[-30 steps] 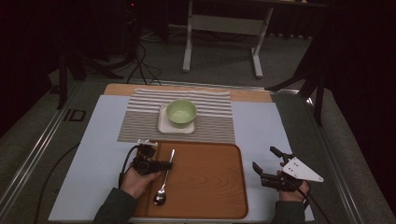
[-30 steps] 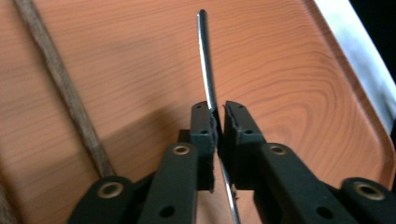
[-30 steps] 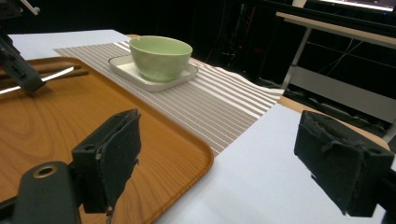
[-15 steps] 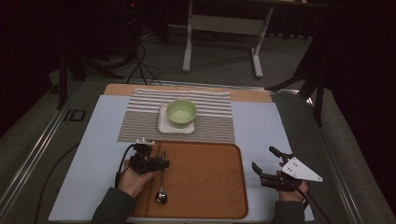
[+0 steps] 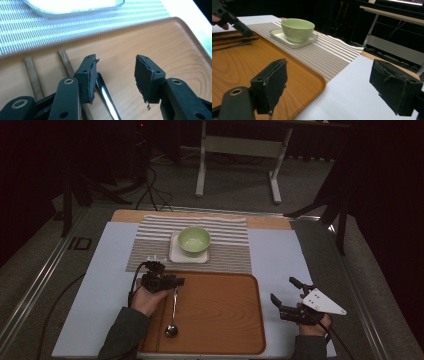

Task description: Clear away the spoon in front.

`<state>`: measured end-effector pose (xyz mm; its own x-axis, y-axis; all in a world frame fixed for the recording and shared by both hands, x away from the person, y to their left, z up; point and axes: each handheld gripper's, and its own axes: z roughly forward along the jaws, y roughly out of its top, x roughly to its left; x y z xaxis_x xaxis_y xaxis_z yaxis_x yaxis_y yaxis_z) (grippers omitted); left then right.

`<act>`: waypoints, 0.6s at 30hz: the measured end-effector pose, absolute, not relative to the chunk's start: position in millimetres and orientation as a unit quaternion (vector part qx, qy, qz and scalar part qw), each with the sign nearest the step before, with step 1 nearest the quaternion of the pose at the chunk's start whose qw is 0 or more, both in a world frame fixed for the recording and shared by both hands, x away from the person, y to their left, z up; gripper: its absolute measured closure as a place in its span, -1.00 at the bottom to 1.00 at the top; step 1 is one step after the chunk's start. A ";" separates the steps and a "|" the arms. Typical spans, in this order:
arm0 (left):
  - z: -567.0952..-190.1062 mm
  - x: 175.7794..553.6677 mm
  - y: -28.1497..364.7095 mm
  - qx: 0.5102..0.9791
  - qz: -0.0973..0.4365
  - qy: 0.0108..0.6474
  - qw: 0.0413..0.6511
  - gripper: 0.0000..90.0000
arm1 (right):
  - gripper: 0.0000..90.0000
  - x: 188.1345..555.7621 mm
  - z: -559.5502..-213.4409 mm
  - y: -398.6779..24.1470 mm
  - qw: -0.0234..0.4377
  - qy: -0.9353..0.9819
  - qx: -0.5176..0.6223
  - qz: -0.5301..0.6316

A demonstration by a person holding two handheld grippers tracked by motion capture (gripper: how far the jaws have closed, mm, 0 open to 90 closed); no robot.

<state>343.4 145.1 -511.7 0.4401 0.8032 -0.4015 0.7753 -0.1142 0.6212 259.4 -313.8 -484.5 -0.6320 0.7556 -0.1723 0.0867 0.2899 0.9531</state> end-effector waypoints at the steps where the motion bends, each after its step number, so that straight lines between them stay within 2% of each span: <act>1: -509.8 345.2 145.2 0.743 0.019 0.531 0.406 0.18 | -0.69 259.3 -484.6 -314.1 0.320 0.736 0.286 0.523; 18: -461.7 356.7 163.4 0.701 0.057 0.532 0.471 0.16 | -0.69 259.7 -484.5 -314.2 0.320 0.736 0.285 0.524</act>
